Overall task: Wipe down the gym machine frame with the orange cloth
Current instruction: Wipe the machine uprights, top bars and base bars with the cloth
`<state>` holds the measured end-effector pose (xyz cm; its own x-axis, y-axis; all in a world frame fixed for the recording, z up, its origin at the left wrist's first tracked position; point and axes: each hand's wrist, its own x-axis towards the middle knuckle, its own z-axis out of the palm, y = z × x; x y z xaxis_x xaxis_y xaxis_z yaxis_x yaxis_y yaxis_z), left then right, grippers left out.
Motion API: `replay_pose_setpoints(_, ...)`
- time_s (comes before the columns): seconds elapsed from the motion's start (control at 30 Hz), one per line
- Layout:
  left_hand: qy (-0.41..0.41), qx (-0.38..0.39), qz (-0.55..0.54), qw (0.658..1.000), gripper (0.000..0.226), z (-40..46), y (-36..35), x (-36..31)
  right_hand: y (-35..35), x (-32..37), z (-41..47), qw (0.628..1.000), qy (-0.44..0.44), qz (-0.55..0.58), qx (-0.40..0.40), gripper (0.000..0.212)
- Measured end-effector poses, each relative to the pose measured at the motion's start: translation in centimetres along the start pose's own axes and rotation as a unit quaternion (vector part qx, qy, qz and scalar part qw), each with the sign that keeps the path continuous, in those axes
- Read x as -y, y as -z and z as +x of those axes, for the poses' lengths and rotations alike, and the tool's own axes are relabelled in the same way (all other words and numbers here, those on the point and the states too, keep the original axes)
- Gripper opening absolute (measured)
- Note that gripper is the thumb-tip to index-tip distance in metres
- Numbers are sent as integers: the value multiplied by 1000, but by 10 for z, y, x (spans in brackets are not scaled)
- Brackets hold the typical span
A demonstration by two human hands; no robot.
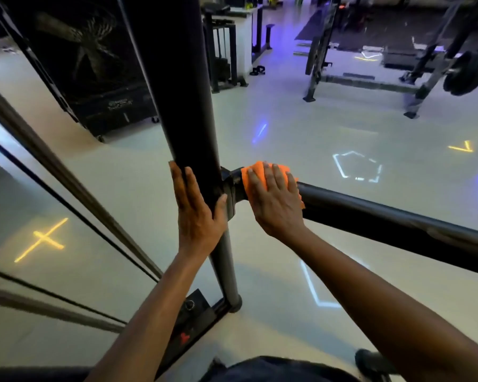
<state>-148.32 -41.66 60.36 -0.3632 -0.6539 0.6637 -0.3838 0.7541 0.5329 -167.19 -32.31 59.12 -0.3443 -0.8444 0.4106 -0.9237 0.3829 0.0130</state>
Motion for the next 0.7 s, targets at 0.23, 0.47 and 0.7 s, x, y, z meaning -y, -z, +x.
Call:
replay_pose_setpoints(0.23,-40,1,-70,997,118,6,-5,16,-5,37,26,986,-97,89,-100,47)
replay_pose_setpoints(0.47,-52,1,-118,992,122,7,-9,25,3,34,10,974,-90,178,-111,46)
replay_pose_setpoints(0.7,-51,12,-133,990,122,6,-6,28,-42,35,8,991,6,-52,-126,68)
